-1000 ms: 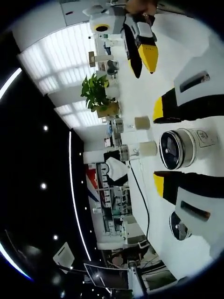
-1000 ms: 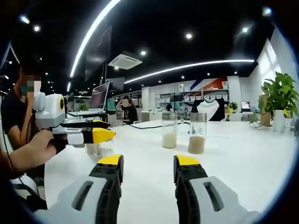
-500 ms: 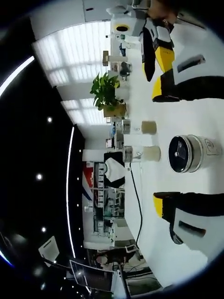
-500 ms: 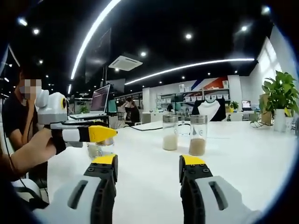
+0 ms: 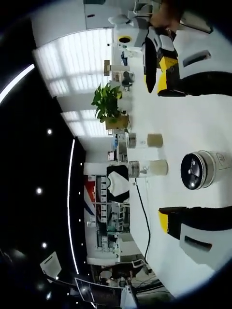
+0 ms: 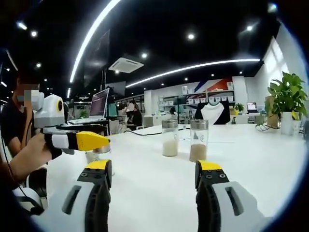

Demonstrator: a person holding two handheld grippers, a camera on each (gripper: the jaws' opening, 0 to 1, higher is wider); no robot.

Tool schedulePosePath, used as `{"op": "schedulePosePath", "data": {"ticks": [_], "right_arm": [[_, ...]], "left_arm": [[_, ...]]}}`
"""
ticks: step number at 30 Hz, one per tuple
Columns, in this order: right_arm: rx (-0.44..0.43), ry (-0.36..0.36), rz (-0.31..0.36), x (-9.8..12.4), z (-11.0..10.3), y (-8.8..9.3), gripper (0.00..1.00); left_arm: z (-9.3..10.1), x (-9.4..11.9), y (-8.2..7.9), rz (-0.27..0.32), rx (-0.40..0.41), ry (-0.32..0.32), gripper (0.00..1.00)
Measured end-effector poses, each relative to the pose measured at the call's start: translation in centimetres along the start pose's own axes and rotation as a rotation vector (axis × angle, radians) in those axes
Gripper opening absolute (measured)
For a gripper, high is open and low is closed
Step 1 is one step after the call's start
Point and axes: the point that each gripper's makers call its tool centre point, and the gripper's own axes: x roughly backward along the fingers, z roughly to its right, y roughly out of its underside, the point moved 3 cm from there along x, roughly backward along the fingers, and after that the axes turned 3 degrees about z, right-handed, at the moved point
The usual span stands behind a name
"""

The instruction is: Rotate the seasoning bottle until the label or dispensing opening points toward the visible target arrow and the bottle remains upright within the marked orientation range

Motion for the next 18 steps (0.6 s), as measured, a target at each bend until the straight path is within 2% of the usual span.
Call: {"op": "schedulePosePath", "data": {"ticks": [5, 11, 18], "right_arm": [[0.008, -0.003, -0.005, 0.0, 0.0, 0.1, 0.76], [0.019, 0.010, 0.000, 0.0, 0.4, -0.3, 0.82], [0.022, -0.012, -0.002, -0.5, 0.5, -0.7, 0.82]], "left_arm": [[0.2, -0.1, 0.5, -0.040, -0.032, 0.018, 1.00], [0.2, 0.1, 0.1, -0.026, -0.016, 0.025, 1.00], [0.0, 0.6, -0.6, -0.022, 0.001, 0.029, 1.00]]}}
